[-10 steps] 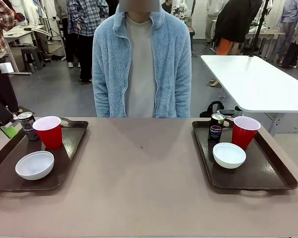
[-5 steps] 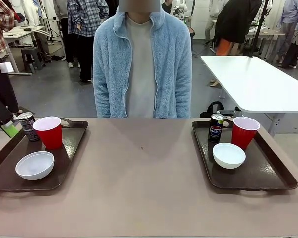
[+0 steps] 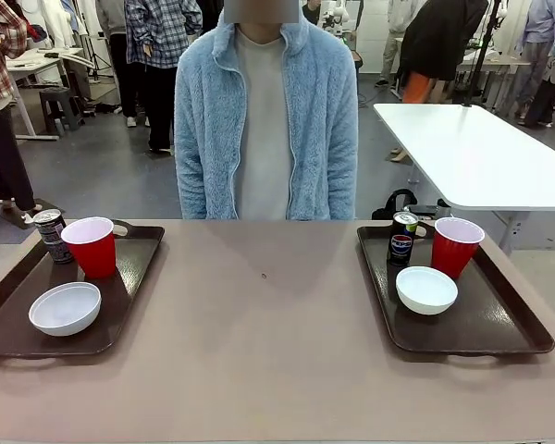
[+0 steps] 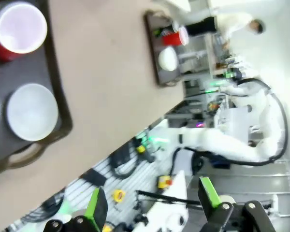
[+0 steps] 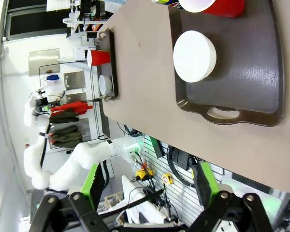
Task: Prepare tableware on both trays.
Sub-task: Pick up a Picnic Bowl from the table and place it on a Handle tray.
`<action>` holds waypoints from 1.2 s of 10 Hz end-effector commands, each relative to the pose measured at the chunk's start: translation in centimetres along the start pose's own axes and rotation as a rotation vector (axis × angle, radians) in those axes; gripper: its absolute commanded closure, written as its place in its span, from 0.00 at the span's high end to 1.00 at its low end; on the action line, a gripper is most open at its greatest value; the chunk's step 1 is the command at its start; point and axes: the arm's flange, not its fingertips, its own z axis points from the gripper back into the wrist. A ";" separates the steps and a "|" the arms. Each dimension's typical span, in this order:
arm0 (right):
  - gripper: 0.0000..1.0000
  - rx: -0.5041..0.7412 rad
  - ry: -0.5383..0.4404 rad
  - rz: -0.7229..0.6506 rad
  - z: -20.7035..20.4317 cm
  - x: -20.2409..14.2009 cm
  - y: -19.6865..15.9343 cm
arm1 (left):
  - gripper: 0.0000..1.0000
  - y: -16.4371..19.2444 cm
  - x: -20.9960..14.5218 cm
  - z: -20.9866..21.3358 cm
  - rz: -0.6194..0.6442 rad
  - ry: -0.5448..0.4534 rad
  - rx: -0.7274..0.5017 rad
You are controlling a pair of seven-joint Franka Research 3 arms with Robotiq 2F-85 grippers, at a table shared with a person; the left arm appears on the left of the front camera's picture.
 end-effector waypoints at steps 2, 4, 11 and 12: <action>1.00 0.002 0.000 0.000 0.0 0.0 0.0 | 1.00 7.7 -0.1 0.7 0.074 -0.071 -0.145; 1.00 0.002 0.000 0.000 0.0 0.0 0.0 | 1.00 10.9 -0.8 1.9 0.079 -0.103 -0.185; 1.00 0.002 0.000 0.000 0.0 0.0 0.0 | 1.00 12.1 -2.5 3.2 0.092 -0.120 -0.170; 1.00 0.002 0.000 0.000 0.0 0.0 0.0 | 1.00 12.1 -2.5 3.2 0.092 -0.120 -0.170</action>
